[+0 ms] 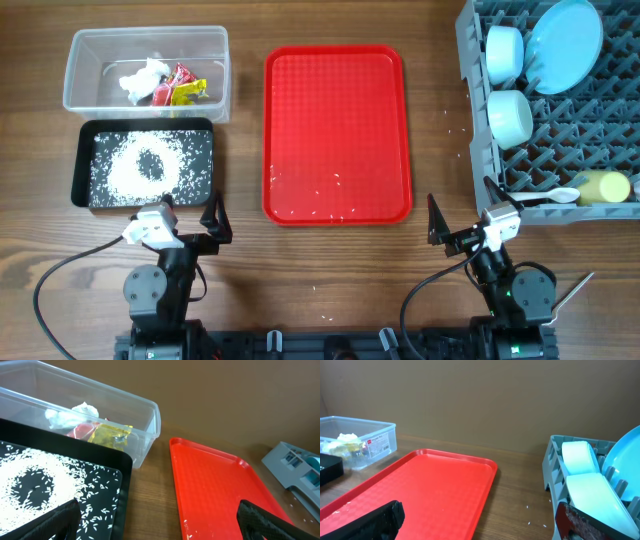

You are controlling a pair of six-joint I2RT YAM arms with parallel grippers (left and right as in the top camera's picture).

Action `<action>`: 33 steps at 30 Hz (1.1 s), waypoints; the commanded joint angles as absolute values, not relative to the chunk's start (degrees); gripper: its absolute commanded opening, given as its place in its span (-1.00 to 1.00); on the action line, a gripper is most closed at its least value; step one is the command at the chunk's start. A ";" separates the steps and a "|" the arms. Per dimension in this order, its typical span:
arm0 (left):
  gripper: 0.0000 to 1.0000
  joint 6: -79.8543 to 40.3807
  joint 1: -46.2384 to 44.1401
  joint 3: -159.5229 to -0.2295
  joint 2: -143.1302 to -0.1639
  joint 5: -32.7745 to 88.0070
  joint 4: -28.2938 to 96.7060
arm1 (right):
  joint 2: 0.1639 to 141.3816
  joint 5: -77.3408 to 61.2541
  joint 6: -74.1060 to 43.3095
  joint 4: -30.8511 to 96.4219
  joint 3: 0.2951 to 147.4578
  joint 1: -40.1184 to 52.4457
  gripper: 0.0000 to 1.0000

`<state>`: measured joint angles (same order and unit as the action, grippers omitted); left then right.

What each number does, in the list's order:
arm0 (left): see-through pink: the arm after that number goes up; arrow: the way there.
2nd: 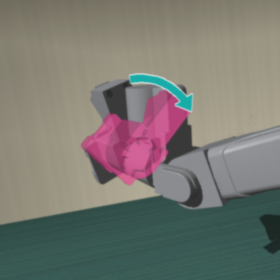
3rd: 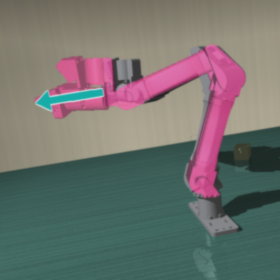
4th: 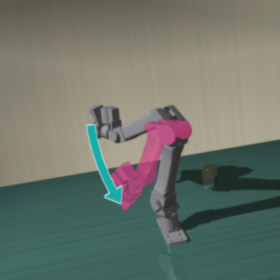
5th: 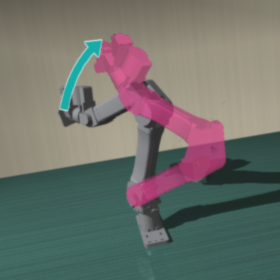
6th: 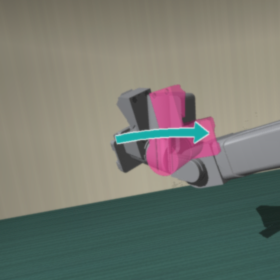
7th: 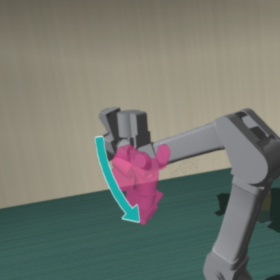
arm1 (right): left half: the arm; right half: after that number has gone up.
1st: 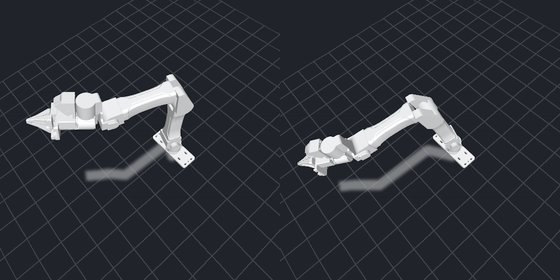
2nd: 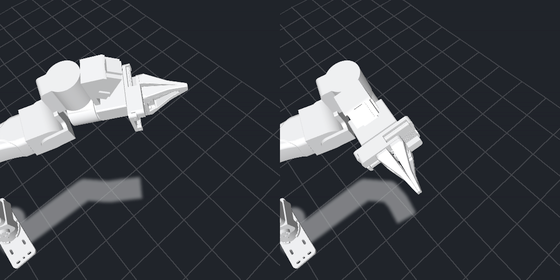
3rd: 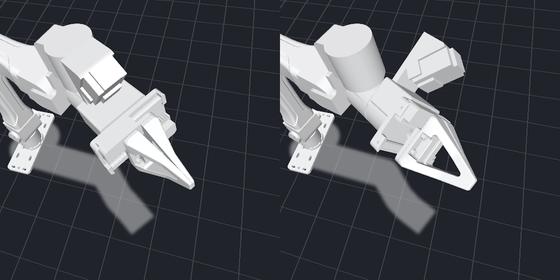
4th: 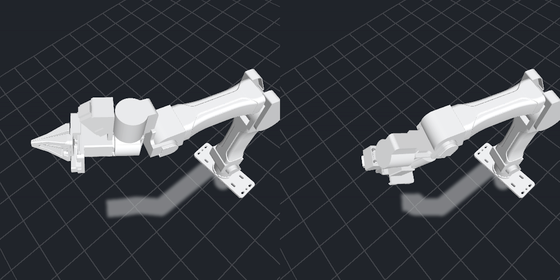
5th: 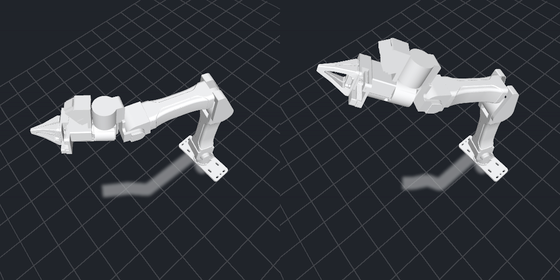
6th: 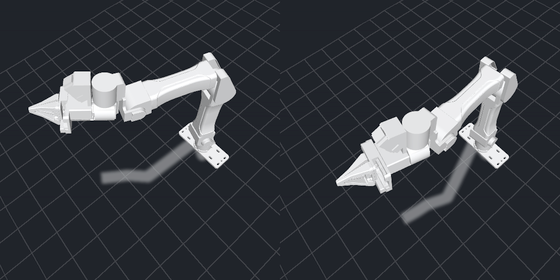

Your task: Sort waste into correct bins and load items into the dishwasher rack

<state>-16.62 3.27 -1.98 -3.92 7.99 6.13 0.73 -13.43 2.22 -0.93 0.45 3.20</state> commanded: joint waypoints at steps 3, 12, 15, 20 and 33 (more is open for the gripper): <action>1.00 -15.44 2.44 -1.13 -0.16 7.44 5.30 | 0.23 -12.91 1.39 -1.21 0.30 2.92 0.99; 1.00 -14.26 1.72 -0.32 -0.16 4.23 1.67 | 0.27 -12.91 1.39 -1.21 0.30 2.92 0.99; 1.00 -14.15 1.76 -0.32 -0.16 4.01 4.25 | 0.27 -12.91 1.37 -1.21 0.30 2.92 0.99; 1.00 -14.15 1.76 -0.32 -0.16 3.99 4.12 | 0.27 -12.91 1.37 -1.21 0.30 2.92 0.99; 1.00 -14.15 1.76 -0.32 -0.16 4.01 4.12 | 0.27 -12.91 1.39 -1.21 0.30 2.92 0.99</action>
<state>-15.33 1.98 -0.89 -0.78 4.56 4.23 0.73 -13.43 2.22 -0.93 0.45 3.20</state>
